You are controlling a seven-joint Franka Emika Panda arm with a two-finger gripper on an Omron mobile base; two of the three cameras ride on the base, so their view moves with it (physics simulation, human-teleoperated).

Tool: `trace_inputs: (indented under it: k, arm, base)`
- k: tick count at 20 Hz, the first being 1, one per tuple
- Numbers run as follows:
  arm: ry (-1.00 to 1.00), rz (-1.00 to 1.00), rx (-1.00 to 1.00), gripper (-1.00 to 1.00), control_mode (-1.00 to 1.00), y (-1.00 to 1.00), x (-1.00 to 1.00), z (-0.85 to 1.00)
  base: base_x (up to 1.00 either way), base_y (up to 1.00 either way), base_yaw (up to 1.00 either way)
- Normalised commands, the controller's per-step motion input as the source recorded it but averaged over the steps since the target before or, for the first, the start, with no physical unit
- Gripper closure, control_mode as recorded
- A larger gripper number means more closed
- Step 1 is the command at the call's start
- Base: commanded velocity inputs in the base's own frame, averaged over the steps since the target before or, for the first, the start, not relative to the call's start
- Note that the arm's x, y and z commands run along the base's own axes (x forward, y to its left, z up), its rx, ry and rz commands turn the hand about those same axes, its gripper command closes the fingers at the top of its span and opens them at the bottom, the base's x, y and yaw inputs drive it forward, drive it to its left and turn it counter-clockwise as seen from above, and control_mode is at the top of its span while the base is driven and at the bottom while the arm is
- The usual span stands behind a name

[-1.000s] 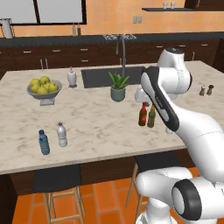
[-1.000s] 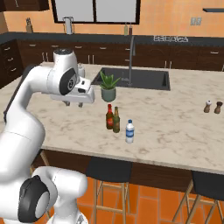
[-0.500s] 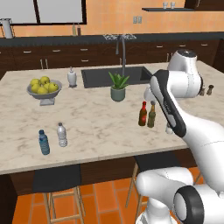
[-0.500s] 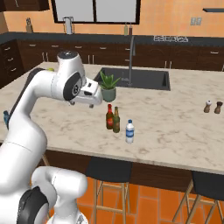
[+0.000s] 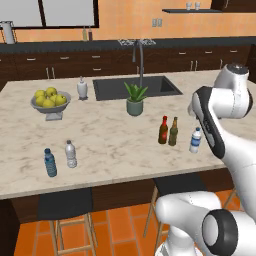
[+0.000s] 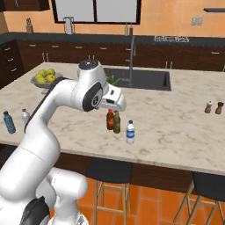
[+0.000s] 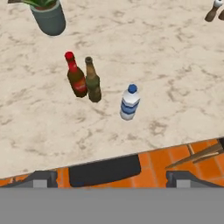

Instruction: Move the plastic bottles in the middle to the plastics group, and the glass bottles in the middle to the glass group.

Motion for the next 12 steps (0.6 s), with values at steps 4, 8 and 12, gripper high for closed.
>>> trace_inputs:
  k: [4, 8, 12]
  arm:
    - [0.0, 0.0, 0.0, -1.0, -1.0, -0.57, 0.32, -0.33]
    - [0.0, 0.0, 0.03, -1.0, -1.0, -0.59, 0.3, -0.54]
    - [0.02, 0.02, 0.0, -1.0, -1.0, -0.07, 0.59, -0.45]
  base:
    - [0.0, 0.0, 0.0]
    - [0.0, 0.0, 0.0]
    - [0.0, 0.0, 0.0]
